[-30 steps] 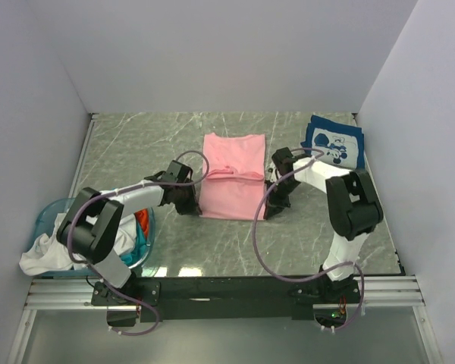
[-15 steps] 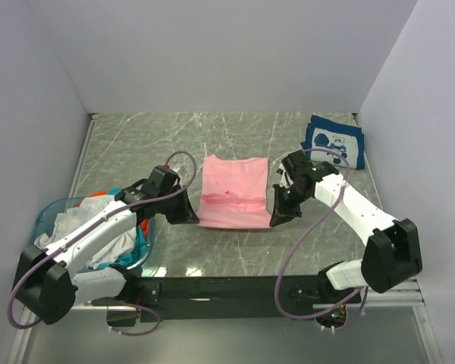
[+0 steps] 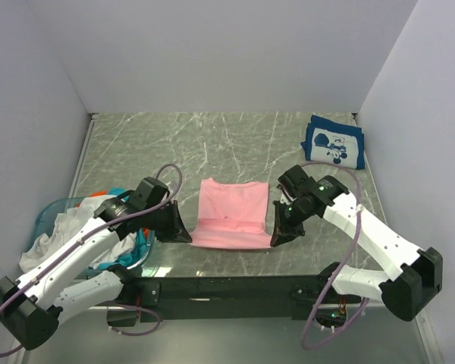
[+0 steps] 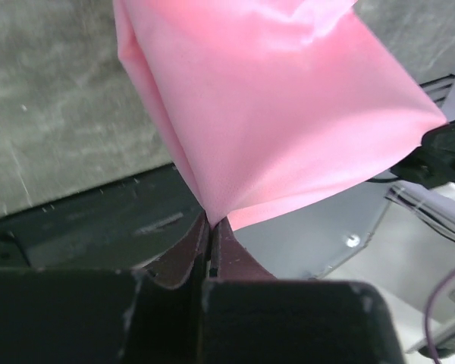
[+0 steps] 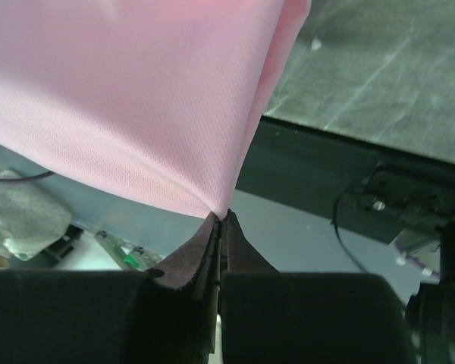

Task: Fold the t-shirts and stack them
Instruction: Fold the tshirt

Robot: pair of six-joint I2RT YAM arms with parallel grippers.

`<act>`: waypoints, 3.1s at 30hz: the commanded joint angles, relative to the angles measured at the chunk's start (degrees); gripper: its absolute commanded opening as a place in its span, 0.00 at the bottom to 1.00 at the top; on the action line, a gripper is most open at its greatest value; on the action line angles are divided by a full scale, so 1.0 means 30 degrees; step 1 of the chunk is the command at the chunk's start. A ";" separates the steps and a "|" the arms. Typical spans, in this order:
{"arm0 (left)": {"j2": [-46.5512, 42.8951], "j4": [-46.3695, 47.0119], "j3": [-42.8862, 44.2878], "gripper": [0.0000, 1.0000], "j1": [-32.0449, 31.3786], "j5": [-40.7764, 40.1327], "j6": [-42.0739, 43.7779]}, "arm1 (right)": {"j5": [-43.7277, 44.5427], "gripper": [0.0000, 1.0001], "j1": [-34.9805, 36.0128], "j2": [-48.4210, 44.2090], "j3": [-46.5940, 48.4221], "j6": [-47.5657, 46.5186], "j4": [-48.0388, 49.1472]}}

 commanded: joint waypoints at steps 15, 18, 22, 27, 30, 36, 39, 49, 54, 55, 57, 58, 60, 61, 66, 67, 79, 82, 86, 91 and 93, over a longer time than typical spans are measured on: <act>0.2126 -0.1800 0.4422 0.00 0.0328 -0.1435 0.0982 | 0.3788 0.00 -0.0469 0.0047 0.4059 0.2205 -0.2026; 0.3006 -0.1302 0.4715 0.00 0.0913 -0.1231 0.1714 | 0.4432 0.00 -0.1257 0.0692 0.4821 0.1561 -0.2084; 0.4060 -0.0891 0.5095 0.00 0.1938 -0.0937 0.2827 | 0.4463 0.00 -0.2196 0.1597 0.5232 0.0653 -0.1616; 0.5467 -0.0160 0.5184 0.00 0.3228 -0.0089 0.4058 | 0.4609 0.00 -0.2727 0.2771 0.5671 -0.0344 -0.0913; 0.6287 0.0339 0.5038 0.00 0.3697 0.0264 0.4586 | 0.4842 0.00 -0.2902 0.3793 0.5759 -0.0754 -0.0444; 0.8219 0.1745 0.5009 0.00 0.4664 0.0966 0.5494 | 0.5137 0.00 -0.3254 0.5376 0.5965 -0.1340 0.0610; 0.9392 0.2331 0.5066 0.00 0.4928 0.1142 0.5934 | 0.5166 0.00 -0.3430 0.6198 0.6198 -0.1691 0.1196; 1.4017 0.3651 0.7058 0.00 0.5485 0.1758 0.7485 | 0.5518 0.00 -0.3839 1.0241 0.8013 -0.2863 0.2222; 1.5340 0.3650 0.8054 0.00 0.5778 0.1788 0.7897 | 0.5723 0.00 -0.4015 1.2085 0.8952 -0.3244 0.2252; 1.5690 0.3709 0.8143 0.00 0.5894 0.1817 0.7985 | 0.5781 0.00 -0.4045 1.2321 0.9214 -0.3332 0.2252; 1.6246 0.3796 0.8493 0.00 0.6012 0.2137 0.8044 | 0.5840 0.00 -0.4133 1.2906 0.9479 -0.3450 0.2223; 1.6424 0.3797 0.8640 0.00 0.6042 0.2168 0.8131 | 0.5840 0.00 -0.4162 1.3084 0.9712 -0.3479 0.2194; 1.6921 0.3797 0.9165 0.00 0.6071 0.2285 0.8190 | 0.5840 0.00 -0.4279 1.3493 0.9890 -0.3567 0.2252; 1.7098 0.3797 0.9372 0.00 0.6100 0.2402 0.8220 | 0.5840 0.00 -0.4338 1.3640 1.0036 -0.3596 0.2281; 1.7772 0.3506 1.0893 0.00 0.6130 0.2843 0.8161 | 0.5693 0.00 -0.4543 1.4315 1.0534 -0.3684 0.2193; 1.7860 0.3417 1.1100 0.00 0.6130 0.2842 0.8132 | 0.5664 0.00 -0.4572 1.4345 1.0767 -0.3655 0.2078; 1.8768 0.3737 1.2829 0.00 0.6189 0.3838 0.7986 | 0.5665 0.00 -0.5334 1.4257 1.1561 -0.3597 0.1695; 1.9325 0.3972 1.3561 0.00 0.6188 0.4160 0.7899 | 0.5606 0.00 -0.5568 1.4374 1.1619 -0.3626 0.1754; 2.0057 0.4205 1.4615 0.00 0.6218 0.3927 0.7693 | 0.5459 0.00 -0.5861 1.4812 1.1853 -0.3626 0.1959; 2.1170 0.4675 1.5319 0.02 0.6364 0.3547 0.7050 | 0.5138 0.00 -0.6271 1.5837 1.3137 -0.3713 0.2193; 2.1551 0.5170 1.5701 0.20 0.6423 0.3458 0.6786 | 0.4672 0.07 -0.6389 1.6596 1.3726 -0.3976 0.2514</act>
